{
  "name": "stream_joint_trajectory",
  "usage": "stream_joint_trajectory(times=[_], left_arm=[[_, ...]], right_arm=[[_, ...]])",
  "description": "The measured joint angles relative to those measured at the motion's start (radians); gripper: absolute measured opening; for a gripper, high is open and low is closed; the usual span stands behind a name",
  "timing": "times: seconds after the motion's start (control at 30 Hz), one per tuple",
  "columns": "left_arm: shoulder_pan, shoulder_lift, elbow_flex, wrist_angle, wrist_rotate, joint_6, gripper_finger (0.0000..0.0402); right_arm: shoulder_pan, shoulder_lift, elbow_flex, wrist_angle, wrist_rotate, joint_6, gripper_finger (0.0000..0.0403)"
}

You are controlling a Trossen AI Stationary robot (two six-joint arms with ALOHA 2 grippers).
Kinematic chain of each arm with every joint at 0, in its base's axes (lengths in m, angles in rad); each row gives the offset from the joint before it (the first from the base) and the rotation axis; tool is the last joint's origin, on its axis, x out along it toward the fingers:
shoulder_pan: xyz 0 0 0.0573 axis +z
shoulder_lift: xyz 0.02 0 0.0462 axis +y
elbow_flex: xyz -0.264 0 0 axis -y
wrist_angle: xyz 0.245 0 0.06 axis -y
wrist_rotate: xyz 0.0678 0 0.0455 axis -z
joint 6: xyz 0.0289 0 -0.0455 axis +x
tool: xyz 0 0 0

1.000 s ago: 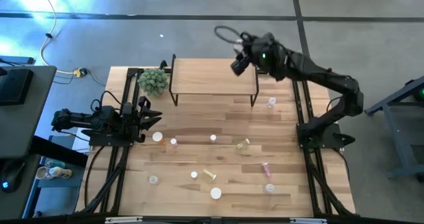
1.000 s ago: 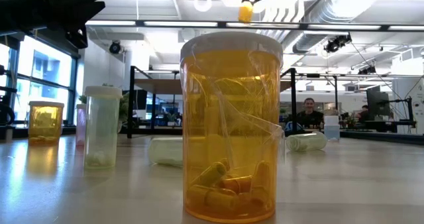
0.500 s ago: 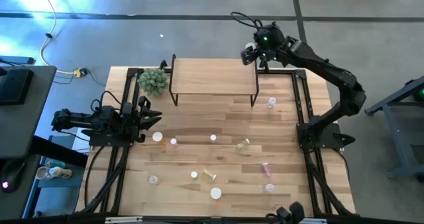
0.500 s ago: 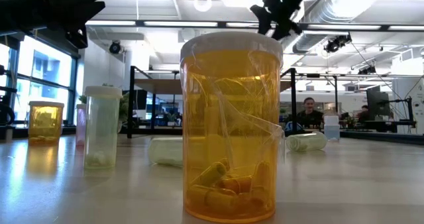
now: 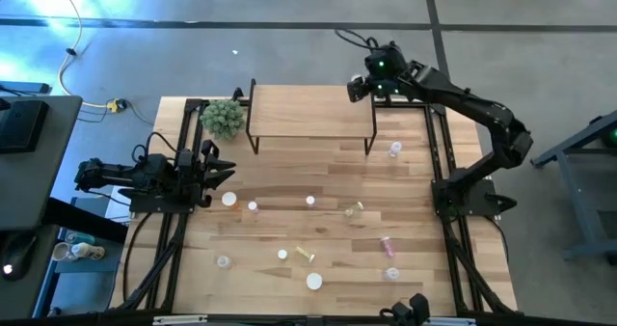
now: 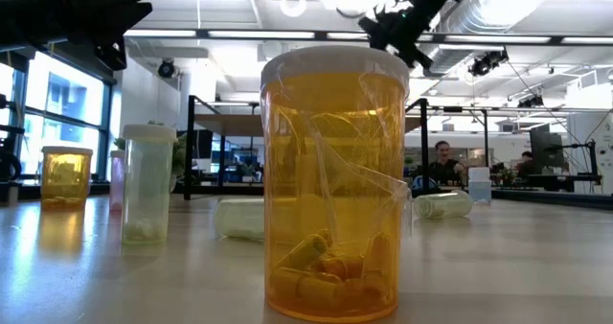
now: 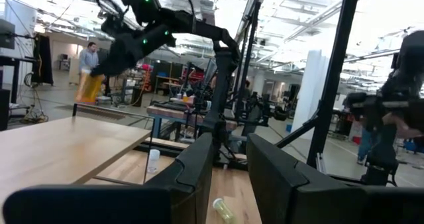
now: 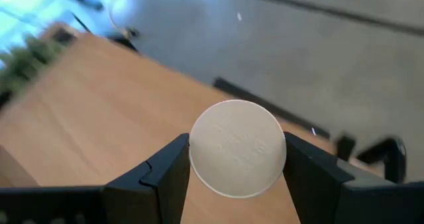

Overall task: Pick and place medicine bottles onto shelf by color
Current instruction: Put the middle orange pill bottle on the shelf

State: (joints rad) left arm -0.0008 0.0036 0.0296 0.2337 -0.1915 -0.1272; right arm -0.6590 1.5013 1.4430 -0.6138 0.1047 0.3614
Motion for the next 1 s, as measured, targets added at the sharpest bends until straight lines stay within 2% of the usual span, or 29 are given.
stream_joint_trajectory(times=[0.33, 0.6, 1.0], left_arm=[[0.0, 0.0, 0.0, 0.0, -0.001, 0.0, 0.0086], [0.0, 0.0, 0.0, -0.001, -0.002, 0.0, 0.0086], [0.0, 0.0, 0.0, -0.002, 0.001, 0.0, 0.0085]], right_arm=[[-0.001, 0.026, 0.167, 0.018, 0.008, 0.008, 0.02], [0.0, 0.179, 0.325, -0.199, 0.016, -0.01, 0.02], [0.0, 0.279, 0.327, -0.3, 0.034, -0.026, 0.02]])
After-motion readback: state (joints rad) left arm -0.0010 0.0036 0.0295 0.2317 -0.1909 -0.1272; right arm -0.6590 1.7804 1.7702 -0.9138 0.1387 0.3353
